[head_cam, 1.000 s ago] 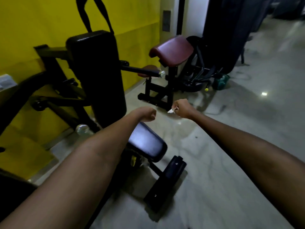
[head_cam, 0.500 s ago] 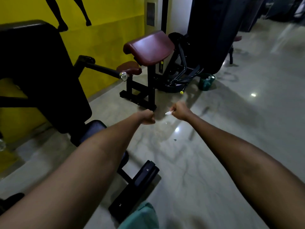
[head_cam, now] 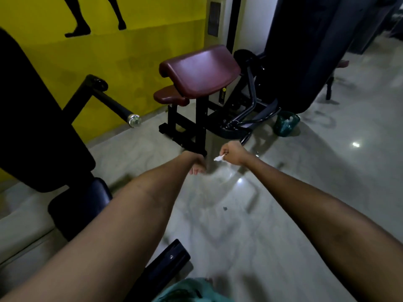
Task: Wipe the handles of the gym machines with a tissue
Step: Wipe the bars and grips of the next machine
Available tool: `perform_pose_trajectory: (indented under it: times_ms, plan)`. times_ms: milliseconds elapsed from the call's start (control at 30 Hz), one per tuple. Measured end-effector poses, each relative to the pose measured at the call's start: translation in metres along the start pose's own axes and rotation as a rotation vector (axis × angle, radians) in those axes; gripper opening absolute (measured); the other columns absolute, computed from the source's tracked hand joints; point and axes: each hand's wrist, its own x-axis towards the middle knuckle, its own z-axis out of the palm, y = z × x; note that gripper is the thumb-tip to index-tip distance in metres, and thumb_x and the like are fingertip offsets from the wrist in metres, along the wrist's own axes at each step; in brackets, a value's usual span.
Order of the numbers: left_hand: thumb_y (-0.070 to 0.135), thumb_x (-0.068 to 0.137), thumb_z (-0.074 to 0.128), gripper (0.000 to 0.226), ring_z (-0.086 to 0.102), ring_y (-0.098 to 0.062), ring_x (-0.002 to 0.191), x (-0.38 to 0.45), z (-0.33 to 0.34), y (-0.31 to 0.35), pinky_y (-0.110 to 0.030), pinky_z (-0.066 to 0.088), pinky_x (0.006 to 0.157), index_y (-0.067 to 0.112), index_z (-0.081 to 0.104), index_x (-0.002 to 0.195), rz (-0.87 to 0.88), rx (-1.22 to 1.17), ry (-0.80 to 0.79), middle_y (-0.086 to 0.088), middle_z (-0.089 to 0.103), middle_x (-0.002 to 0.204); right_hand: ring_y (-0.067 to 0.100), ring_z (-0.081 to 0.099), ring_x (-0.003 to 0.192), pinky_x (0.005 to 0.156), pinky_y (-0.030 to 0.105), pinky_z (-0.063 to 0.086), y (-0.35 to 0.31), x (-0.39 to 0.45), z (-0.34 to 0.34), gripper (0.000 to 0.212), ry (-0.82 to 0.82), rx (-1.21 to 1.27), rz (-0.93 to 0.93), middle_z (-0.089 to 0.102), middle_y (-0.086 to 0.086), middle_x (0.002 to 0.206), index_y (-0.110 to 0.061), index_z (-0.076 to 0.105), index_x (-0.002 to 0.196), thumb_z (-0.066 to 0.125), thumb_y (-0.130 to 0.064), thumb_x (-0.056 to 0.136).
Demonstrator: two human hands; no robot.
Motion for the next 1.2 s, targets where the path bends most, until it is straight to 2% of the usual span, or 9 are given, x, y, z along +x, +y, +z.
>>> perform_pose_trajectory:
  times_ms: [133, 300, 400, 567, 633, 700, 800, 933, 1200]
  plan:
    - [0.03, 0.098, 0.044, 0.034, 0.059, -0.021, 0.076, 0.026, -0.035, 0.004, -0.031, 0.049, 0.072, 0.001, 0.058, 0.109, -0.019, -0.046, 0.119, -0.012, 0.065, 0.101, 0.021, 0.063, 0.089, 0.063, 0.015, 0.04, 0.008, 0.051, -0.023, 0.015, -0.005, 0.036, -0.053, 0.069, 0.014, 0.096, 0.0, 0.071, 0.093, 0.064, -0.002, 0.08]
    - [0.032, 0.1, 0.04, 0.045, 0.06, -0.029, 0.111, 0.04, -0.075, -0.008, -0.037, 0.046, 0.091, -0.002, 0.05, 0.127, -0.161, -0.195, 0.11, -0.012, 0.057, 0.128, 0.025, 0.066, 0.085, 0.068, 0.023, 0.048, 0.007, 0.124, -0.03, 0.008, -0.092, 0.013, -0.175, 0.07, 0.016, 0.09, -0.002, 0.069, 0.087, 0.065, -0.004, 0.08]
    - [0.033, 0.099, 0.043, 0.045, 0.062, -0.027, 0.1, 0.051, -0.092, -0.026, -0.037, 0.047, 0.087, -0.002, 0.054, 0.125, -0.235, -0.291, 0.187, -0.014, 0.059, 0.127, 0.024, 0.065, 0.092, 0.078, 0.027, 0.049, -0.003, 0.166, -0.033, 0.015, -0.133, -0.004, -0.275, 0.07, 0.016, 0.094, -0.001, 0.071, 0.092, 0.064, -0.005, 0.08]
    - [0.028, 0.097, 0.049, 0.036, 0.06, -0.026, 0.08, 0.062, -0.118, -0.049, -0.035, 0.05, 0.086, -0.005, 0.065, 0.099, -0.343, -0.41, 0.39, -0.019, 0.066, 0.114, 0.022, 0.064, 0.084, 0.075, 0.027, 0.047, -0.029, 0.231, -0.04, 0.035, -0.264, -0.016, -0.439, 0.069, 0.015, 0.082, 0.0, 0.069, 0.084, 0.077, -0.034, 0.075]
    - [0.028, 0.096, 0.05, 0.037, 0.062, -0.031, 0.09, 0.055, -0.128, -0.053, -0.033, 0.046, 0.086, -0.005, 0.067, 0.095, -0.402, -0.395, 0.505, -0.02, 0.066, 0.113, 0.025, 0.064, 0.087, 0.073, 0.027, 0.045, -0.044, 0.253, -0.041, 0.036, -0.29, -0.024, -0.527, 0.07, 0.016, 0.086, -0.001, 0.07, 0.084, 0.077, -0.035, 0.075]
    - [0.028, 0.096, 0.05, 0.039, 0.058, -0.034, 0.107, 0.049, -0.138, -0.057, -0.033, 0.044, 0.086, -0.005, 0.064, 0.109, -0.44, -0.41, 0.627, -0.022, 0.062, 0.118, 0.029, 0.064, 0.091, 0.072, 0.027, 0.042, -0.062, 0.27, -0.04, 0.035, -0.306, -0.025, -0.616, 0.07, 0.019, 0.09, 0.0, 0.07, 0.089, 0.076, -0.032, 0.077]
    - [0.028, 0.095, 0.051, 0.035, 0.057, -0.033, 0.108, 0.041, -0.154, -0.063, -0.034, 0.044, 0.083, 0.0, 0.063, 0.111, -0.497, -0.402, 0.757, -0.02, 0.062, 0.118, 0.028, 0.063, 0.092, 0.067, 0.022, 0.034, -0.092, 0.292, -0.039, 0.031, -0.309, 0.015, -0.704, 0.07, 0.018, 0.093, 0.0, 0.071, 0.096, 0.073, -0.028, 0.081]
    - [0.029, 0.093, 0.051, 0.032, 0.058, -0.033, 0.106, 0.042, -0.183, -0.08, -0.035, 0.045, 0.08, 0.004, 0.063, 0.108, -0.564, -0.388, 0.934, -0.017, 0.063, 0.113, 0.025, 0.062, 0.082, 0.066, 0.024, 0.036, -0.132, 0.33, -0.031, 0.018, -0.27, 0.062, -0.776, 0.07, 0.021, 0.093, 0.002, 0.07, 0.097, 0.066, -0.011, 0.084]
    - [0.041, 0.091, 0.049, 0.046, 0.042, -0.032, 0.123, 0.063, -0.237, -0.16, -0.041, 0.031, 0.102, 0.007, 0.05, 0.122, -0.813, -0.244, 1.096, -0.014, 0.046, 0.131, 0.024, 0.06, 0.079, 0.056, 0.025, 0.034, -0.214, 0.421, 0.006, 0.017, -0.276, 0.092, -0.861, 0.069, 0.02, 0.088, 0.002, 0.071, 0.091, 0.068, -0.013, 0.082]
